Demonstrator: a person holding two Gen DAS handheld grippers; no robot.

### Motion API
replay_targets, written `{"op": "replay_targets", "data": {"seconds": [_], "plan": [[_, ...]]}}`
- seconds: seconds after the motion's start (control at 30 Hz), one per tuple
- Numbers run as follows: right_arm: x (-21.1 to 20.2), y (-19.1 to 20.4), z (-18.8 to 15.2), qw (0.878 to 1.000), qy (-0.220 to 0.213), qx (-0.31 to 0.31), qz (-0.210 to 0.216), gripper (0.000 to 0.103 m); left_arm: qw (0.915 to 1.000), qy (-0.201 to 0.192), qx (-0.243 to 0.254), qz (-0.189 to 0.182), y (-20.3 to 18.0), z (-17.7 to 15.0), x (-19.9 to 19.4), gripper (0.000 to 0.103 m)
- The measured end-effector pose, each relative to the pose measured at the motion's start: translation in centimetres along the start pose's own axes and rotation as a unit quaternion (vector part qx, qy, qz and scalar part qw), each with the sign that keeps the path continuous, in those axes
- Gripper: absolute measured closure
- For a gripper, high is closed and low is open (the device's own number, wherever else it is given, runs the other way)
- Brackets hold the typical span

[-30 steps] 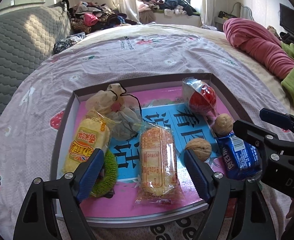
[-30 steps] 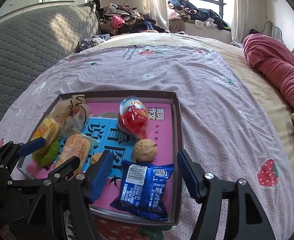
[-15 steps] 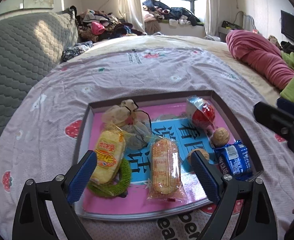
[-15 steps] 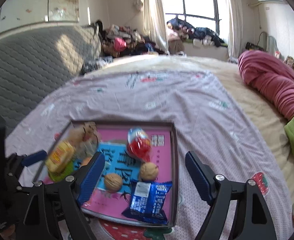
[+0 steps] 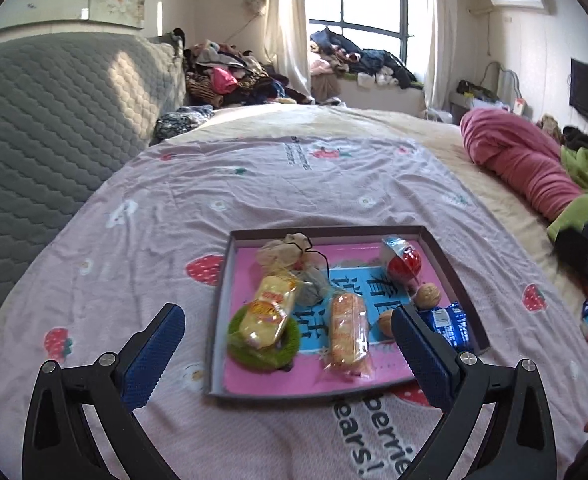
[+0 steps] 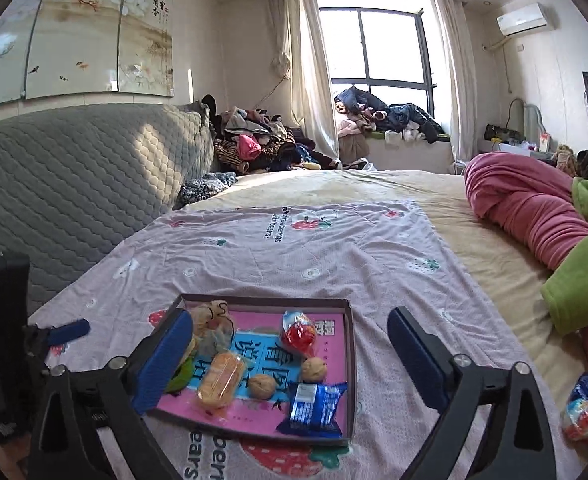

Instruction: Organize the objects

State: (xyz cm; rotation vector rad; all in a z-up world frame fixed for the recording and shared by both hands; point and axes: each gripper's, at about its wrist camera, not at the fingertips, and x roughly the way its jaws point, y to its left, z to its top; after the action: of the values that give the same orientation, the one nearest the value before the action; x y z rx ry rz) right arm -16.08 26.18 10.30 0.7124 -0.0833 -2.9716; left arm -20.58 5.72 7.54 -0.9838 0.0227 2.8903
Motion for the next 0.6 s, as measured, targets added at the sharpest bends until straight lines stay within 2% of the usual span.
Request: {"op": "replay_targets", "data": {"seconds": [0.17, 0.33, 0.6], "plan": [[-2.3, 1.1, -0.9, 1.000, 0.014, -0.017, -0.004, 0.001, 0.9995, -0.013, -0.020, 0.019, 2.2, -0.3, -4.0, 0.000], [-5.6, 2.4, -0.6, 0.999, 0.003, -0.039, -0.013, 0.001, 0.9987, -0.028, -0.022, 0.036, 3.3, -0.6, -8.1, 0.000], [-9.1, 3.3, -1.3, 0.999, 0.008, -0.033, 0.000, 0.001, 0.9982, -0.030, -0.035, 0.038, 4.4, -2.0, -13.1, 0.000]]}}
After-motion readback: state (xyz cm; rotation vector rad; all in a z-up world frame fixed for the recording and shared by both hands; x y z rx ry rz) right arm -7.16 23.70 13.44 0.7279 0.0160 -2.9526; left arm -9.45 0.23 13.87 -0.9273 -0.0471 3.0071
